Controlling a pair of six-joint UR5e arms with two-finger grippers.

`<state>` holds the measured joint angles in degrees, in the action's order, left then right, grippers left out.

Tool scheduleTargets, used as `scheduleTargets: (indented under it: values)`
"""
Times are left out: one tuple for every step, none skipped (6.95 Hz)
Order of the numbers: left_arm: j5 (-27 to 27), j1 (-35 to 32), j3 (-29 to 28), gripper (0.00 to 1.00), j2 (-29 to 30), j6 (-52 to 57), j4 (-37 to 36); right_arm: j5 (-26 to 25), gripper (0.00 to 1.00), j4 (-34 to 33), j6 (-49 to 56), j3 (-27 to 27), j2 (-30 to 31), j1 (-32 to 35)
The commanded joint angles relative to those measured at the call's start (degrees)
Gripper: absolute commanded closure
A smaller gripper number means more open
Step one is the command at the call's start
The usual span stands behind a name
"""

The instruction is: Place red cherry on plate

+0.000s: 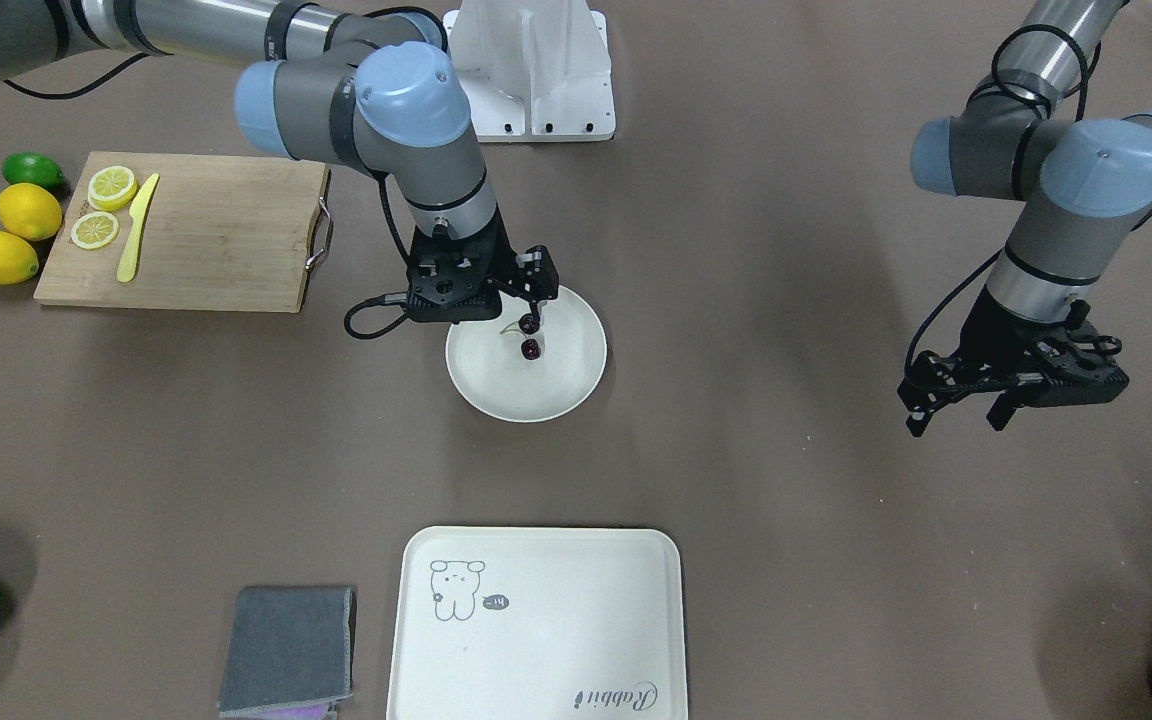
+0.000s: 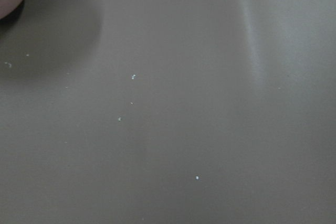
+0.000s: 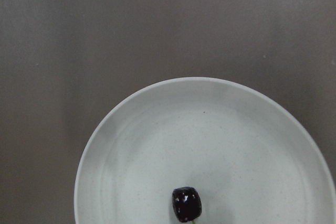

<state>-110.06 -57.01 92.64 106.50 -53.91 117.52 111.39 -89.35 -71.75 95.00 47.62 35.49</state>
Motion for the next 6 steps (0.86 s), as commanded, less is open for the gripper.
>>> scheduleTargets:
  values:
    - [-6.1,-8.9,0.3,0.01,-2.8,15.3,-3.8,6.0,0.00,-11.6,16.0,11.0,10.4,11.4]
    - [-7.2,-12.8,0.3,0.01,-3.1,21.0,-7.6,11.3,0.00,-11.1,27.9,13.0,19.2,18.7]
    - [-8.1,-17.6,0.0,0.01,-4.1,22.8,-8.7,17.2,0.00,-11.1,34.8,13.2,24.8,25.6]
    - [-13.5,-21.9,0.1,0.01,-6.1,28.8,-9.0,21.3,0.00,-10.7,42.9,13.2,30.8,31.9]
    - [-17.7,-25.3,0.3,0.01,-8.1,30.3,-10.2,22.2,0.00,-10.3,54.1,12.0,36.3,37.7]
    - [-19.3,-26.3,0.5,0.01,-11.0,30.4,-9.4,22.3,0.00,-10.3,62.5,10.7,40.1,44.0]
